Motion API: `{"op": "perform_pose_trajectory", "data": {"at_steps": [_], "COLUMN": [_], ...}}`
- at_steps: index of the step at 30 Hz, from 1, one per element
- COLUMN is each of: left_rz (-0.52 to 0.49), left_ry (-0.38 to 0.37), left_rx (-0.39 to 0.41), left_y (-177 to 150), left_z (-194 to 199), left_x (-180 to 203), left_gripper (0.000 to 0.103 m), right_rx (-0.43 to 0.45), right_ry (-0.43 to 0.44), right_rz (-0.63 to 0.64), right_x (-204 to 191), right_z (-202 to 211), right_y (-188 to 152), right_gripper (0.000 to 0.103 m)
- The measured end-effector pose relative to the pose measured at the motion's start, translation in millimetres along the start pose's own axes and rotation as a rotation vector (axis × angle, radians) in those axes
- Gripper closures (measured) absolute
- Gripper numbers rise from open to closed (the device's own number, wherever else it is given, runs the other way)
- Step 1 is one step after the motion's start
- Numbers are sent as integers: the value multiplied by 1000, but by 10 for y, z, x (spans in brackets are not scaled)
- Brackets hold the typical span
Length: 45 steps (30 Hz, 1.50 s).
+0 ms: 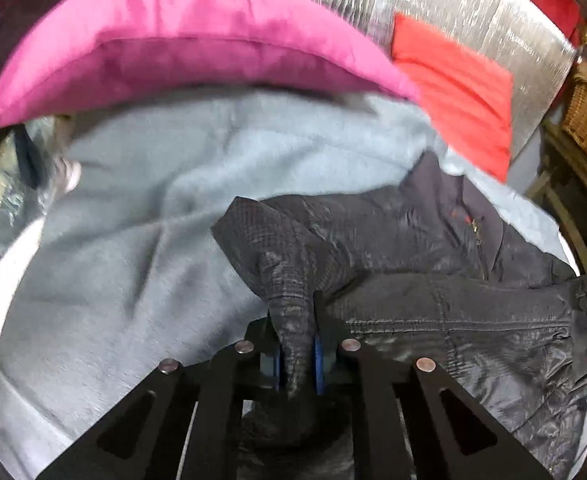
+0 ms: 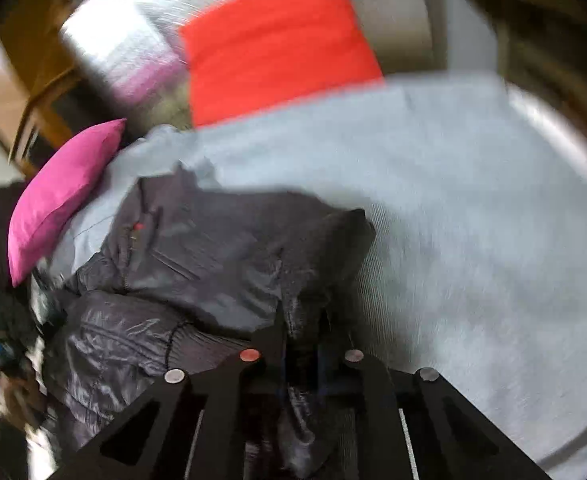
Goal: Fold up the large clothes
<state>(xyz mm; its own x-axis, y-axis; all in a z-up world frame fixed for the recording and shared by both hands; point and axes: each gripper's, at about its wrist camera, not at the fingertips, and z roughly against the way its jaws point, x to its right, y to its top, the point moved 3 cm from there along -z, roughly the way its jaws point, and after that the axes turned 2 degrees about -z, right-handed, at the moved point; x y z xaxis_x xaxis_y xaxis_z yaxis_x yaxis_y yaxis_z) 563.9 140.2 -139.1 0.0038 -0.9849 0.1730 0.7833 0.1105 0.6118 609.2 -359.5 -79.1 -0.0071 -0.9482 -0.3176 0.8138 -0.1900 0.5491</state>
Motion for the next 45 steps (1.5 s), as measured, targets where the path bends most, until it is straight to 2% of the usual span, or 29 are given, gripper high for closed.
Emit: {"op": "perform_pose_trajectory", "data": {"at_steps": [2, 5, 7, 8, 9, 10, 11, 13, 15, 16, 18, 19, 22, 23, 24, 25, 26, 28, 29, 31, 32, 34, 35, 36, 37, 38, 41, 43, 45], "left_rz": [-58, -144, -146, -138, -118, -105, -94, -90, -105, -108, -121, -144, -206, -217, -225, -227, -225, -226, -232, -236, -239, -246, -246, -245, -245, -242, -243, -243, -244], "left_ry": [69, 160, 169, 166, 158, 156, 161, 140, 85, 66, 18, -5, -6, 0, 9, 15, 25, 49, 57, 87, 111, 137, 140, 141, 140, 138, 139, 140, 140], "left_rx": [-72, -35, -28, -21, -4, 11, 46, 132, 176, 180, 164, 145, 103, 83, 51, 25, 19, 40, 55, 77, 66, -5, -25, -16, -7, -7, -3, 2, 8], "left_y": [-157, -219, -196, -185, -163, -152, -142, -113, -121, -130, -181, -250, -425, -473, -539, -594, -620, -654, -655, -640, -653, -717, -732, -749, -757, -757, -760, -766, -776], "left_z": [-304, -363, -309, -259, -155, -76, 58, 335, 552, 598, 630, 600, 437, 408, 356, 304, 288, 357, 395, 400, 357, 161, 89, 68, 65, 64, 60, 70, 70], "left_x": [35, 171, 190, 187, 167, 161, 170, 229, 376, 452, 584, 705, 929, 977, 1023, 1043, 1052, 1078, 1095, 1125, 1139, 1149, 1139, 1126, 1112, 1105, 1104, 1102, 1102], "left_gripper": [90, 87, 83, 74, 68, 53, 40, 35, 33, 30, 28, 28, 28, 28, 28, 28, 28, 28, 28, 27, 26, 26, 26, 25, 25, 25, 25, 25, 25], "right_rx": [24, -71, -14, -1, 3, 14, 47, 119, 165, 144, 77, 50, -45, -77, -92, -103, -109, -87, -38, 6, -8, -86, -106, -73, -50, -32, 90, 158, 183], "right_ry": [-55, -122, -95, -69, -67, -89, -113, -151, -105, -48, -3, -8, -15, -46, -75, -110, -124, -108, -132, -164, -188, -219, -216, -214, -229, -237, -289, -237, -157], "right_rz": [52, 6, -57, -92, -99, -101, -96, -59, -37, -27, -7, 14, 11, 17, 31, 37, 37, 42, 78, 103, 109, 102, 95, 89, 83, 79, 85, 65, 74], "right_x": [-41, 139, 192, 223, 237, 249, 242, 139, -21, -155, -329, -428, -530, -556, -539, -539, -535, -525, -574, -593, -556, -445, -406, -392, -397, -414, -469, -563, -724], "right_z": [19, -413, -374, -336, -301, -223, -99, 169, 398, 451, 413, 335, 59, -58, -108, -158, -149, -3, 150, 285, 262, 48, -58, -25, 40, 102, 437, 592, 621], "right_y": [30, -189, -240, -245, -246, -243, -234, -201, -185, -207, -259, -312, -463, -514, -573, -604, -604, -567, -543, -533, -570, -649, -694, -712, -704, -686, -635, -579, -520], "right_gripper": [93, 86, 77, 73, 56, 32, 31, 31, 30, 27, 27, 27, 27, 27, 39, 70, 80, 84, 84, 84, 83, 70, 69, 57, 29, 21, 21, 21, 21]}}
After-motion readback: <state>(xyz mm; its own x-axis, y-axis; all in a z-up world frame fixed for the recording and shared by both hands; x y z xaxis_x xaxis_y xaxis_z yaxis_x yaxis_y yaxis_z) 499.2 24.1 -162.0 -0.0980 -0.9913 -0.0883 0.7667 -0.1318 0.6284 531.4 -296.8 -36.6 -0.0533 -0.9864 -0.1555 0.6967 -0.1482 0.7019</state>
